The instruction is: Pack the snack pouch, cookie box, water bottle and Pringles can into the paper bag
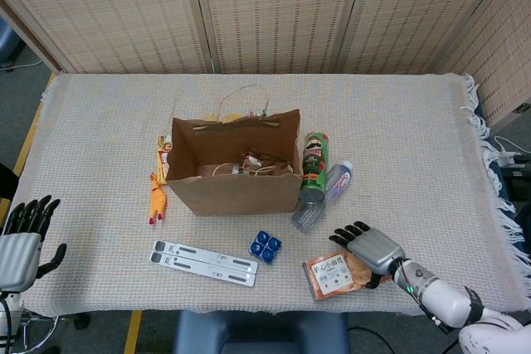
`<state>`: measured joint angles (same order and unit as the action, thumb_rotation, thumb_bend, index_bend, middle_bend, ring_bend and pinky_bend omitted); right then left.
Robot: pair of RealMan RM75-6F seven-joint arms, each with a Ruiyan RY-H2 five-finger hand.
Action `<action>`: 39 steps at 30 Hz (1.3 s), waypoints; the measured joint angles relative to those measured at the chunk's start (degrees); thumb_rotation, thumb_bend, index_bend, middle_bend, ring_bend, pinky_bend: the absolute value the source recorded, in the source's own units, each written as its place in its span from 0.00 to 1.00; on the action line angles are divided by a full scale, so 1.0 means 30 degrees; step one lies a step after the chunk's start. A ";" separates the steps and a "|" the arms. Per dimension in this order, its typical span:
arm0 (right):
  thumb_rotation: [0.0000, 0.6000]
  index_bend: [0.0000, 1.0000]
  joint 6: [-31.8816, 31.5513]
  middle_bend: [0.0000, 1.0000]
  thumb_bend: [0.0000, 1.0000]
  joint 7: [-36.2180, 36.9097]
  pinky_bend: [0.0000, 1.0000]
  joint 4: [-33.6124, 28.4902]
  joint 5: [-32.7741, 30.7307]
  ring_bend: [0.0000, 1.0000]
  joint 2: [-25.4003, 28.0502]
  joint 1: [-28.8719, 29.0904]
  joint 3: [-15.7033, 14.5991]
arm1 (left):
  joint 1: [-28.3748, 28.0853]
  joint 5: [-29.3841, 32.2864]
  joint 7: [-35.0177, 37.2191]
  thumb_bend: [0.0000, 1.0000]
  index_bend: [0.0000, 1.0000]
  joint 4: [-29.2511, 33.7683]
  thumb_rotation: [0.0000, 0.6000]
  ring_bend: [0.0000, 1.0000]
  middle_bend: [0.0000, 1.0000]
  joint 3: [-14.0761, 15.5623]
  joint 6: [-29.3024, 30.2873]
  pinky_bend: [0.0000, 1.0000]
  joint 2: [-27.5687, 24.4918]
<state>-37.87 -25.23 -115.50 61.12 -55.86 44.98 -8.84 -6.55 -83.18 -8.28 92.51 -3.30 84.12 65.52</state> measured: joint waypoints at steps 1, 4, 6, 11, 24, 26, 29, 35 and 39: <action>1.00 0.00 -0.0006 0.00 0.00 -0.0171 0.00 0.0005 0.0006 0.00 -0.0132 -0.0006 -0.0093 | 0.0001 -0.0002 0.0004 0.38 0.05 -0.0005 1.00 0.00 0.00 0.0002 0.0000 0.00 0.0001; 1.00 0.00 -0.0185 0.00 0.00 -0.0758 0.00 0.0124 -0.0073 0.00 -0.0610 -0.0019 -0.0322 | 0.0002 -0.0007 0.0038 0.38 0.05 -0.0009 1.00 0.00 0.00 0.0004 -0.0008 0.00 -0.0008; 1.00 0.00 -0.0366 0.00 0.00 -0.1115 0.00 0.0272 -0.0285 0.00 -0.1012 -0.0018 -0.0441 | -0.0003 -0.0011 0.0060 0.38 0.05 -0.0011 1.00 0.00 0.00 0.0004 -0.0020 0.00 -0.0015; 1.00 0.00 -0.0602 0.00 0.00 -0.1966 0.00 0.0640 -0.1082 0.00 -0.1945 0.0136 -0.0690 | -0.0004 -0.0025 0.0105 0.38 0.05 -0.0008 1.00 0.00 0.00 0.0008 -0.0029 0.00 -0.0029; 1.00 0.45 -0.3037 0.44 0.23 -0.4195 0.57 0.1334 -0.2641 0.46 -0.4297 0.0197 -0.1234 | -0.0011 -0.0062 0.0269 0.38 0.05 -0.0043 1.00 0.00 0.00 0.0023 -0.0067 0.00 -0.0063; 1.00 0.54 -0.3639 0.51 0.27 -0.4061 0.64 0.1382 -0.2182 0.55 -0.4441 -0.0075 -0.1148 | -0.0012 -0.0062 0.0279 0.38 0.05 -0.0052 1.00 0.00 0.00 0.0023 -0.0072 0.00 -0.0064; 1.00 0.56 -0.4208 0.53 0.27 -0.3303 0.65 0.1321 -0.1221 0.56 -0.4401 -0.0513 -0.0926 | -0.0014 -0.0064 0.0276 0.38 0.05 -0.0035 1.00 0.00 0.00 0.0023 -0.0074 0.00 -0.0070; 1.00 0.56 -0.5359 0.53 0.28 -0.0581 0.65 0.0406 0.1285 0.57 -0.3323 -0.1284 0.0003 | -0.0004 -0.0071 0.0236 0.38 0.05 -0.0011 1.00 0.00 0.00 0.0030 -0.0061 0.00 -0.0066; 1.00 0.56 -0.6631 0.53 0.28 0.1149 0.65 -0.0955 0.3212 0.56 -0.2075 -0.1645 0.1250 | 0.0002 -0.0076 0.0229 0.38 0.05 -0.0005 1.00 0.00 0.00 0.0037 -0.0057 0.00 -0.0066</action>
<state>-57.76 -21.78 -118.37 70.75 -62.08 40.04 -5.09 -6.54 -83.40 -7.59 92.49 -3.19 83.95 65.32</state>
